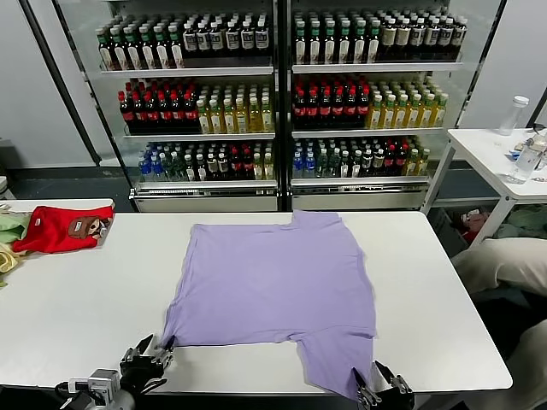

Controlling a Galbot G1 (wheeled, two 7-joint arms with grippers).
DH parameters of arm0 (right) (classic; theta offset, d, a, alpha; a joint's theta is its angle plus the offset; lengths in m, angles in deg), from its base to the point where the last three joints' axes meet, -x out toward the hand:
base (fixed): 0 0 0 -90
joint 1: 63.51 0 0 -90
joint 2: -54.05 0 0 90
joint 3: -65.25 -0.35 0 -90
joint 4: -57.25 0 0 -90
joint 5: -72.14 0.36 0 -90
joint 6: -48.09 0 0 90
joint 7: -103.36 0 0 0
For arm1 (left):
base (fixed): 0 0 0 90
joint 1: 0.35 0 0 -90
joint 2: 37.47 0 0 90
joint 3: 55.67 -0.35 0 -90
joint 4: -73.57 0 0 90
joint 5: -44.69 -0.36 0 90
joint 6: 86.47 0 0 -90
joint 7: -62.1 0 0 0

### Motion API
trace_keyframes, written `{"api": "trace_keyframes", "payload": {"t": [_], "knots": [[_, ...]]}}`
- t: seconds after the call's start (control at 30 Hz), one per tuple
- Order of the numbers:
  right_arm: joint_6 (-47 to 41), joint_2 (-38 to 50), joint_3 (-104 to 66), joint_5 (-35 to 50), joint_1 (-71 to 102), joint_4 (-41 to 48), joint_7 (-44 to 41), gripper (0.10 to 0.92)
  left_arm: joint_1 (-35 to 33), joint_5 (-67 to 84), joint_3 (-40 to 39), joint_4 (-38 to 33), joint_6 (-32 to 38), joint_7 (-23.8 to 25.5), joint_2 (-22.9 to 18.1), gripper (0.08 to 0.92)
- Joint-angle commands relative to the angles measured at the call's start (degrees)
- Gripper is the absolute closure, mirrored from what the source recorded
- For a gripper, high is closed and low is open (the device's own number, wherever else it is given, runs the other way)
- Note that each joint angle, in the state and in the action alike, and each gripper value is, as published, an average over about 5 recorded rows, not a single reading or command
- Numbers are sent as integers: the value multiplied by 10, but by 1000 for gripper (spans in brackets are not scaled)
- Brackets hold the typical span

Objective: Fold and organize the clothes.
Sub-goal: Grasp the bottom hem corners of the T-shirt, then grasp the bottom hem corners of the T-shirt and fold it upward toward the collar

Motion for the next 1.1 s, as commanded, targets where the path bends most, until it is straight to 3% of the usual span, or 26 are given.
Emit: {"api": "trace_keyframes", "payload": {"t": [0.03, 0.23, 0.4, 0.67, 0.87, 0.97, 1.1], "knots": [[-7, -1, 3, 25, -2, 5, 0, 768, 1, 2, -7, 2, -3, 2, -2, 763], [-3, 13, -38, 51, -15, -18, -17, 904, 4, 4, -2, -15, 4, 5, 0, 900], [-12, 46, -124, 71, 31, -75, -38, 910, -38, 4, 7, -62, 9, -2, 11, 912], [-21, 57, -219, 64, 181, -157, -50, 910, -185, -27, 29, -146, 20, -34, 40, 912], [-16, 46, -216, 47, 208, -181, -50, 910, -257, -38, 74, -184, 39, -64, 51, 912], [-10, 45, -213, 53, 175, -183, -45, 910, -241, -23, 104, -185, 43, -66, 52, 912], [-17, 37, -187, 71, 68, -157, -24, 910, -143, -2, 106, -152, 29, -62, 50, 912]]}}
